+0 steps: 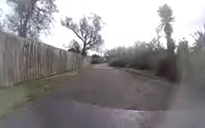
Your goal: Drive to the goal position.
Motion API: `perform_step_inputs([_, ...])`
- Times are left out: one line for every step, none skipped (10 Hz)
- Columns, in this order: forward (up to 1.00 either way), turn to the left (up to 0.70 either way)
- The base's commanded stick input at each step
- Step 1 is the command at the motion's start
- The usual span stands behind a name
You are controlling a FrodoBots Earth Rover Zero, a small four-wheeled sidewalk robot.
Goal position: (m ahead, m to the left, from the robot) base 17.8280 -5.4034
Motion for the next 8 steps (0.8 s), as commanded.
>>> perform_step_inputs([0.7,-0.35])
perform_step_inputs([0.7,-0.16])
perform_step_inputs([0.7,0.0])
perform_step_inputs([0.7,0.0])
perform_step_inputs([0.7,0.0])
perform_step_inputs([0.7,0.0])
perform_step_inputs([0.7,0.0])
perform_step_inputs([0.7,0.0])
